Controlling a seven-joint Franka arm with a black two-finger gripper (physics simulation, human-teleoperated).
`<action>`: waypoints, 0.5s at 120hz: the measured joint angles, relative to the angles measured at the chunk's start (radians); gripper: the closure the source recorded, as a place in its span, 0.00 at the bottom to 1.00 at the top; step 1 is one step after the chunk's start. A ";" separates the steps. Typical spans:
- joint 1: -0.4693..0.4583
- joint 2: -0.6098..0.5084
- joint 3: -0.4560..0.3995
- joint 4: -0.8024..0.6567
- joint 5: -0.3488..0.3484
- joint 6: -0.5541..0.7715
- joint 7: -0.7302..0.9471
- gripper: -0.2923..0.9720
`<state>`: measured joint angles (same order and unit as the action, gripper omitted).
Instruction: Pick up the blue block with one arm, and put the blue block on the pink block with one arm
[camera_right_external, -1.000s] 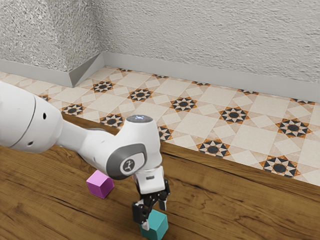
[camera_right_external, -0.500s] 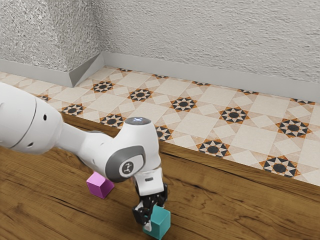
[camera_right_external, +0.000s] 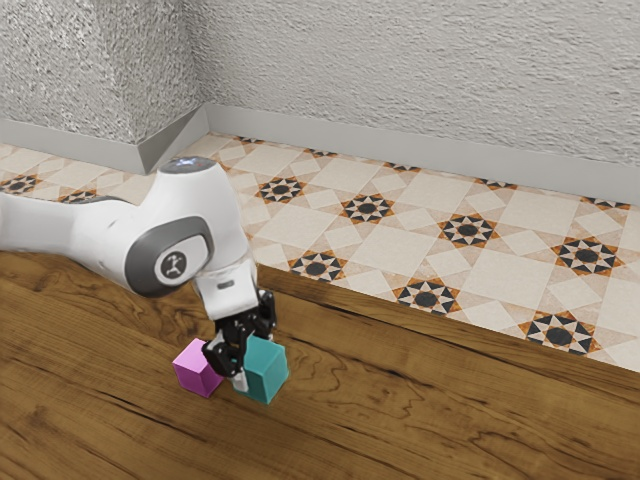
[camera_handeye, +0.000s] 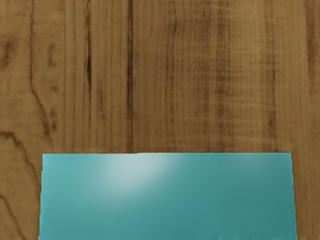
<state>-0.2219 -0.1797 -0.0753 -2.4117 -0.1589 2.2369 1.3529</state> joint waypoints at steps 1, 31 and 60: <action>0.004 -0.003 0.000 0.000 0.002 -0.003 0.001 0.50; 0.058 -0.036 0.040 0.001 0.049 -0.092 0.031 0.49; 0.140 -0.035 0.043 0.001 0.055 -0.134 0.085 0.49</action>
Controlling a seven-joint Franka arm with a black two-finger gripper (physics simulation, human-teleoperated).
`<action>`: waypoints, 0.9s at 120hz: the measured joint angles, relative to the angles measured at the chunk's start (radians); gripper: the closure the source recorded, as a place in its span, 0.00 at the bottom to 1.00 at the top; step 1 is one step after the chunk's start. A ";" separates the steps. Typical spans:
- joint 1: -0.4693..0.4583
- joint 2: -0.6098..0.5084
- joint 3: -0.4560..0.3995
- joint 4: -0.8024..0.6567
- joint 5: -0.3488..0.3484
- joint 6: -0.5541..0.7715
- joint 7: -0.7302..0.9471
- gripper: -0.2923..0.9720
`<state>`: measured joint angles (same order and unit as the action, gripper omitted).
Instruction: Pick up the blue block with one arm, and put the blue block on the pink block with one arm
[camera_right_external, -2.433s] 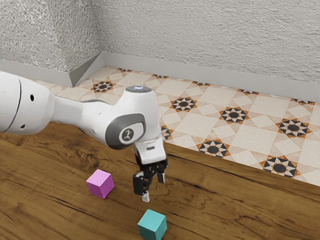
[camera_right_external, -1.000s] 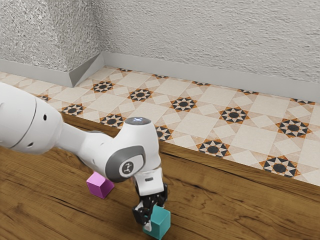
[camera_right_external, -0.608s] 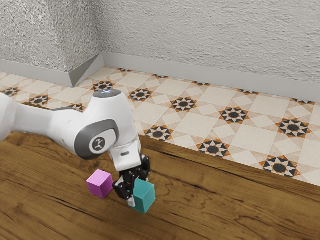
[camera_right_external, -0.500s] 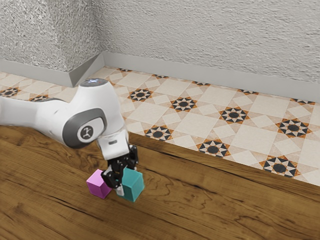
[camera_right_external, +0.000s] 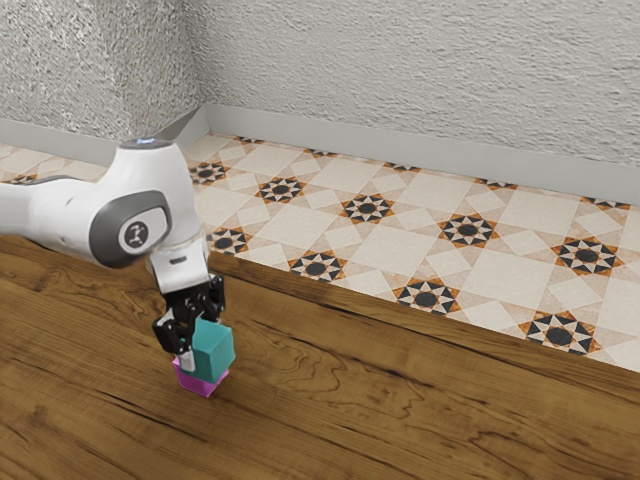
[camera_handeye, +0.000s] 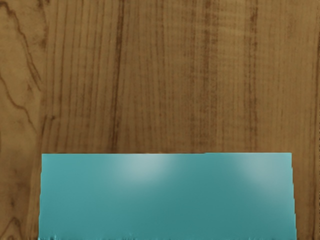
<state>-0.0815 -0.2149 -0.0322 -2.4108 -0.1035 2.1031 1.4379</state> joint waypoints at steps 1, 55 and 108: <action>0.001 0.000 0.000 0.000 0.000 -0.001 0.002 0.49; 0.056 0.058 0.044 0.036 0.072 -0.016 0.127 0.49; 0.064 0.183 0.079 0.115 0.075 -0.014 0.219 0.49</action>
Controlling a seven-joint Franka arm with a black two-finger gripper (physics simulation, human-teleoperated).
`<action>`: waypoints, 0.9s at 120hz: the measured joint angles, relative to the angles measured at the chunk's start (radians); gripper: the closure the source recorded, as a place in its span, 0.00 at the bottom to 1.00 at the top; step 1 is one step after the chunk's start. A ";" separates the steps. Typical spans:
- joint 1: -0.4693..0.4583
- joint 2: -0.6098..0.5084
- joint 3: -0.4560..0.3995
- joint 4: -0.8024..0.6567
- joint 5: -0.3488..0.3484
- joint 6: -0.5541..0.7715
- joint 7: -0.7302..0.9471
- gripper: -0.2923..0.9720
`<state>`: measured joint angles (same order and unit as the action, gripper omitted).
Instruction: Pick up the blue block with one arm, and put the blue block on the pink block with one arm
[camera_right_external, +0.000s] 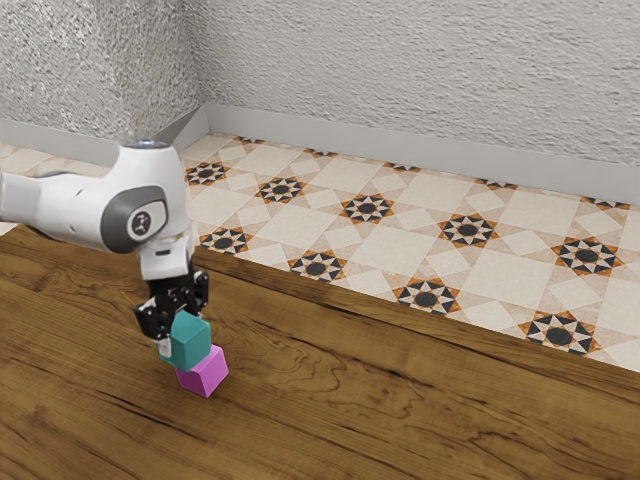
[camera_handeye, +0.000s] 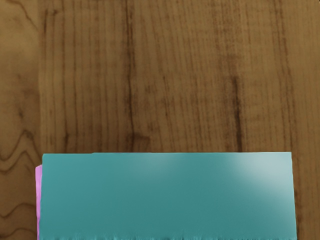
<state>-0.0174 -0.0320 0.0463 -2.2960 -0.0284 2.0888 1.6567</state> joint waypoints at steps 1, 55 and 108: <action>0.000 0.001 0.000 0.000 0.000 0.000 0.001 0.49; -0.007 0.015 0.019 0.023 -0.008 0.028 0.050 0.50; -0.003 0.047 0.048 0.029 -0.039 0.074 0.077 0.49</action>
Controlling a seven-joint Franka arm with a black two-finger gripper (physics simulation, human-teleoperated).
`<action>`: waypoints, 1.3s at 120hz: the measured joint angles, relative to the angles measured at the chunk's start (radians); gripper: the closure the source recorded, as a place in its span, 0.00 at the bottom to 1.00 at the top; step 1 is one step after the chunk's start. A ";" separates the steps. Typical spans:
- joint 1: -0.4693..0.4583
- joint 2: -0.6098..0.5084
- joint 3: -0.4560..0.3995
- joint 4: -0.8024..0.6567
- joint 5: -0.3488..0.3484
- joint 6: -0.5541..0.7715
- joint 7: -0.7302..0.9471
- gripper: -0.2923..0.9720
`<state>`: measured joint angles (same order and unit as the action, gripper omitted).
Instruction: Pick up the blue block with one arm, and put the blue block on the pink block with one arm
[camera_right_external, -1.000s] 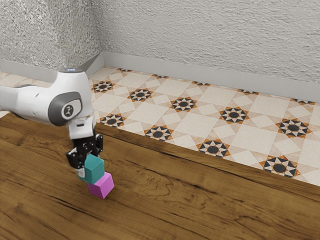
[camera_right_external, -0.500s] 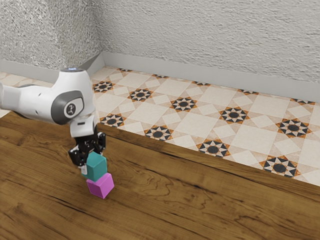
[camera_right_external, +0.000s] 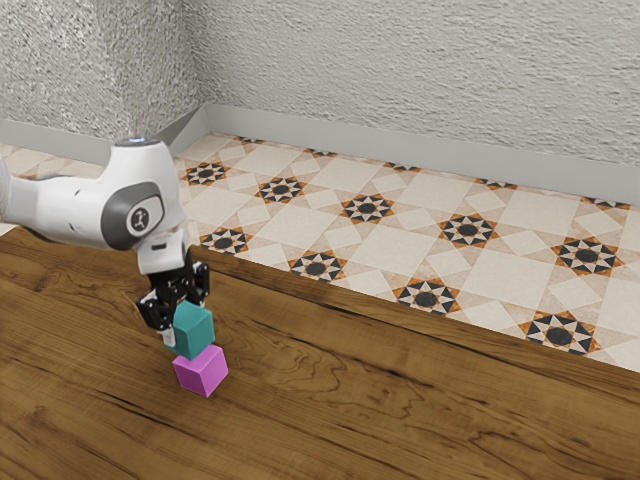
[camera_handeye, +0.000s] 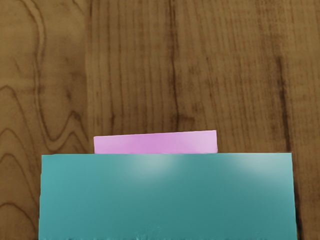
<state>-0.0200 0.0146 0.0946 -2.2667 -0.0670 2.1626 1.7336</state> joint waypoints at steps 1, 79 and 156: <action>0.001 0.000 0.000 0.000 0.000 0.000 0.000 0.49; 0.028 -0.011 0.002 -0.018 -0.011 0.011 0.018 0.50; 0.019 -0.008 -0.003 -0.021 -0.042 0.010 0.028 0.50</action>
<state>-0.0005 0.0063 0.0921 -2.2878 -0.1085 2.1726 1.7615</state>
